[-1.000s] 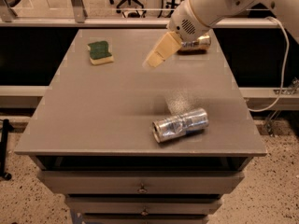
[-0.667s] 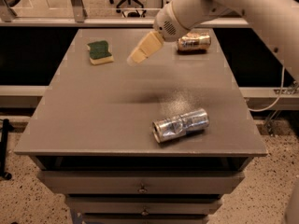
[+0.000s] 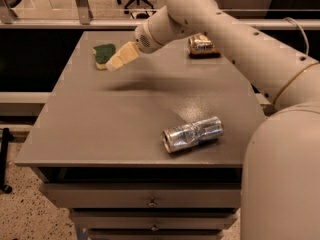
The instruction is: Move sponge near orange can
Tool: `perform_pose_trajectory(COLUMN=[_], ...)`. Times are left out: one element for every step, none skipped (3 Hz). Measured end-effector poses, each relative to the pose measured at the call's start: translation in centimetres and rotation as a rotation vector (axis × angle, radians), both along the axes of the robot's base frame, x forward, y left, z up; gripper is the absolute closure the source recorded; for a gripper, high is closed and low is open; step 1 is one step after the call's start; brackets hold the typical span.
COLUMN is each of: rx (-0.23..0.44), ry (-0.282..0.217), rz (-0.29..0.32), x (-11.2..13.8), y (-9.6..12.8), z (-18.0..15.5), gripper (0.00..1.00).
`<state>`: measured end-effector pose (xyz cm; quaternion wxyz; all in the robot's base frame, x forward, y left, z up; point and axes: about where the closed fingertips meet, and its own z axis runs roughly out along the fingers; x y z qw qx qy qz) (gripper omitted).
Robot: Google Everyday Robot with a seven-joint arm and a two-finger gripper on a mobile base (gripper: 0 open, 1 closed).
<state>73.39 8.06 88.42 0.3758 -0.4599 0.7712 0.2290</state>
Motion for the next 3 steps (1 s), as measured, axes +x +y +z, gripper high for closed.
perform_pose_trajectory(rx=[0.02, 0.008, -0.009], ry=[0.004, 0.0, -0.004], rz=[-0.021, -0.045, -0.058], x=[1.5, 3.3, 4.4], y=[2.4, 4.5, 5.6], z=[-1.3, -2.8, -3.9], gripper=[0.0, 0.0, 0.03])
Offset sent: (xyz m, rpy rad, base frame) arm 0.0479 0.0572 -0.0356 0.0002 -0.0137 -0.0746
